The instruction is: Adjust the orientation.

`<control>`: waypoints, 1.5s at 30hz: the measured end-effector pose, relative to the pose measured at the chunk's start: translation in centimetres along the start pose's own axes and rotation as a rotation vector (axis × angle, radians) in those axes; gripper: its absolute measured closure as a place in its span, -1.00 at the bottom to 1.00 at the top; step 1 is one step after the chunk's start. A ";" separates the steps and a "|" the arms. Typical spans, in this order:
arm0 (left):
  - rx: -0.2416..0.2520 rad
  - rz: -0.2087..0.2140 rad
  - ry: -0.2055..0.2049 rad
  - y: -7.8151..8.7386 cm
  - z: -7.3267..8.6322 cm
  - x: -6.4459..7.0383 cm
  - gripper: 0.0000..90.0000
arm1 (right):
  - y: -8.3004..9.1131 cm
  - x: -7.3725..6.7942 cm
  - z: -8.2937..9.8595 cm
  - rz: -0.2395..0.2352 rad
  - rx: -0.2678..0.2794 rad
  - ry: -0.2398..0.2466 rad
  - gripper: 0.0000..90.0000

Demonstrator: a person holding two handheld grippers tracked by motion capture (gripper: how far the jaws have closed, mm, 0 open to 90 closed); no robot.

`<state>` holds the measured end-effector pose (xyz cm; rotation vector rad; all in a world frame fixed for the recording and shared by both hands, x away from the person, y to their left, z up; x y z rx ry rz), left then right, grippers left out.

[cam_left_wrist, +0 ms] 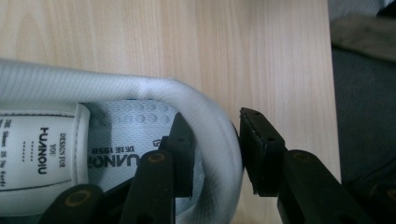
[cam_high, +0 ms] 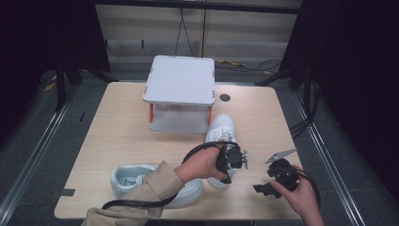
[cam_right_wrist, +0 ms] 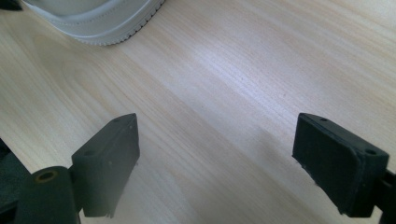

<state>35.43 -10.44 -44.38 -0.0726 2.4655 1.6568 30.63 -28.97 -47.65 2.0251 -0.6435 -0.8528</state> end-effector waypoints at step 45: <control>-0.060 -0.118 0.126 7.9 8.7 -2.4 0.59 | 2.3 -2.2 -16.8 0.022 0.196 0.164 0.10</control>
Point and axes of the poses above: each handheld gripper's, and its own axes: y roughly backward along the jaws, z roughly out of its underside, x roughly to its right, the point moved 3 cm from there along -y, roughly forward along the jaws, and after that the axes turned 15 degrees about -z, right-handed, at the moved point
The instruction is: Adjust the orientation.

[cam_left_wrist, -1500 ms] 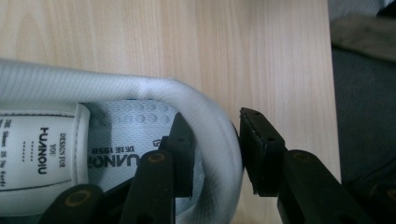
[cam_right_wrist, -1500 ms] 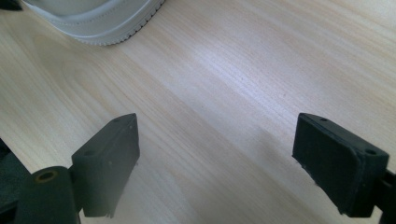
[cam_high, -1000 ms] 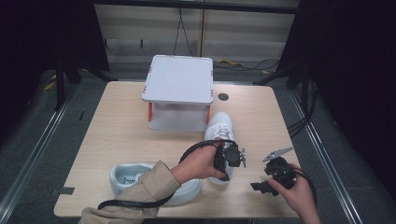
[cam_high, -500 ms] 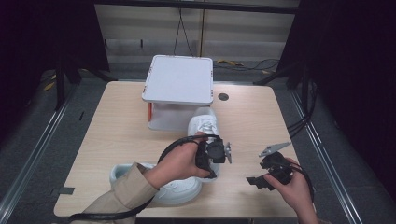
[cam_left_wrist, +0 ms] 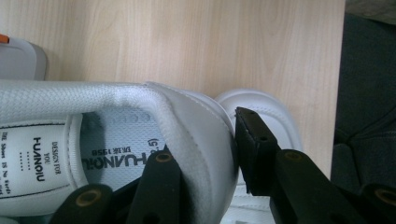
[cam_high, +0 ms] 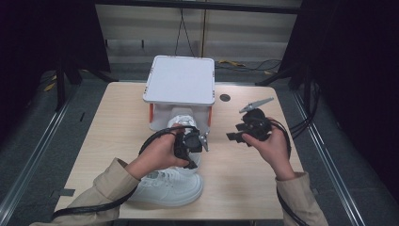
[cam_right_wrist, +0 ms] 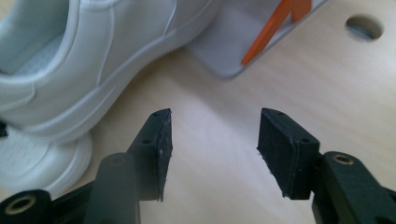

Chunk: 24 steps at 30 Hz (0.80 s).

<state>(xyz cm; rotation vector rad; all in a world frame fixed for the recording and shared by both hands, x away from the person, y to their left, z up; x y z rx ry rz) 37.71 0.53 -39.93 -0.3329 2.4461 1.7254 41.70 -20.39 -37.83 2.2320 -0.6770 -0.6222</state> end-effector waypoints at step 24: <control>-0.062 -0.047 0.046 -3.6 4.0 -5.7 0.52 | -4.9 0.8 -13.6 -0.006 0.052 0.075 0.49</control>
Point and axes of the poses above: each handheld gripper's, and its own axes: y roughly backward along the jaws, z roughly out of its underside, x roughly to its right, the point moved 3 cm from there along -y, roughly forward along the jaws, and after that the axes turned 15 degrees about -z, right-handed, at the moved point
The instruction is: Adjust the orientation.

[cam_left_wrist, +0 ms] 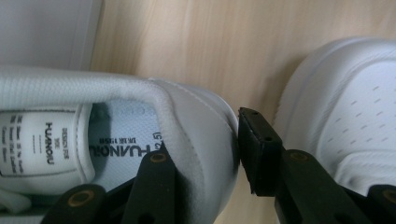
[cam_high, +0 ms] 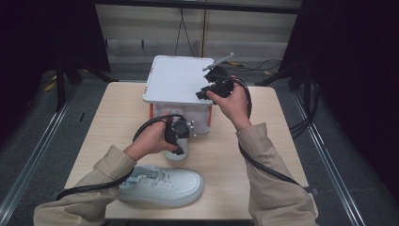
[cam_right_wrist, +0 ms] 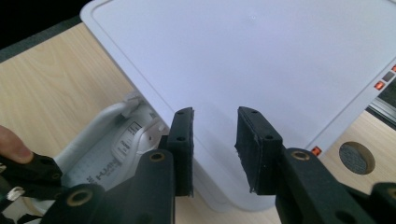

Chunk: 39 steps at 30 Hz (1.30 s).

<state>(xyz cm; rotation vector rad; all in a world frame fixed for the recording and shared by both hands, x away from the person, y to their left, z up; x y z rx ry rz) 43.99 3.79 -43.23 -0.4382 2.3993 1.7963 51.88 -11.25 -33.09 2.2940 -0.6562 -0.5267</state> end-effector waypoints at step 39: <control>0.016 -0.177 0.097 1.7 2.2 -4.0 0.27 | -2.4 0.8 0.0 0.005 -0.014 -0.013 0.49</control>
Point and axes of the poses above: each handheld gripper's, and its own axes: y roughly backward along the jaws, z roughly out of its underside, x roughly to its right, the point moved 3 cm from there along -y, roughly forward along the jaws, and after that the axes turned 15 degrees about -z, right-handed, at the moved point
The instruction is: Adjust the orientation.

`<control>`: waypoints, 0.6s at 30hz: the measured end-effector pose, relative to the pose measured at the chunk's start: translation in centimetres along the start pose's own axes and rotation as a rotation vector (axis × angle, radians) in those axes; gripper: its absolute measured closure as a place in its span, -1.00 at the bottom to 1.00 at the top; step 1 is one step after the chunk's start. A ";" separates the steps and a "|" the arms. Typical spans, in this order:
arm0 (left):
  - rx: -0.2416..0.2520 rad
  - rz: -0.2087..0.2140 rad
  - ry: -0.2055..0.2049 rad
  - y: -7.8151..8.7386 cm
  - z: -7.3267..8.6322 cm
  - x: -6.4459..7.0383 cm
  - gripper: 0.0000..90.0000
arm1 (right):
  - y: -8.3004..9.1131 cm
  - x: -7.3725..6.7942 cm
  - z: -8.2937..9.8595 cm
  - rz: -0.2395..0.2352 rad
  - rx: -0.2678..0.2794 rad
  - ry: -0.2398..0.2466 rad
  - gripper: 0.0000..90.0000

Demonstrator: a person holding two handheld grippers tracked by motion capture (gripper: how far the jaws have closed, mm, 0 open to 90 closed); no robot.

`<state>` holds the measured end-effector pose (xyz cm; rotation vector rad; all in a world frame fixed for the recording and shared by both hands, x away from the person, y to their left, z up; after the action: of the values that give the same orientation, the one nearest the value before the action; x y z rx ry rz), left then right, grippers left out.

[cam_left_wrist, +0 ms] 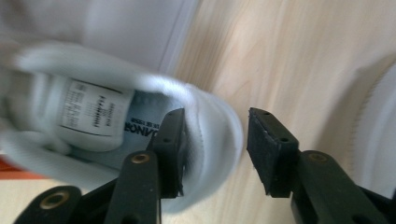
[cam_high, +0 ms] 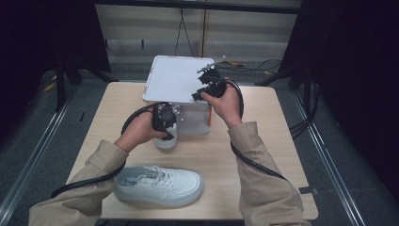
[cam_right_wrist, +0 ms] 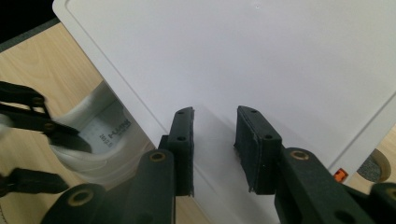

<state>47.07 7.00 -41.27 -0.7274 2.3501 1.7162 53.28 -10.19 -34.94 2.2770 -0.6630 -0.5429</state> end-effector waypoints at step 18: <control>-0.072 0.088 0.019 -0.7 1.7 3.3 0.70 | 0.0 -0.1 0.2 0.005 0.007 0.014 0.48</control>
<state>44.21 7.40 -43.76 -0.6631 2.3774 1.8469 53.04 -10.25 -35.04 2.2834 -0.6645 -0.5226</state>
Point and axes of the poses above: each handheld gripper's, and its own axes: y roughly backward along the jaws, z roughly out of its underside, x roughly to its right, the point moved 3 cm from there along -y, roughly forward along the jaws, and after that the axes turned 15 degrees about -z, right-handed, at the moved point
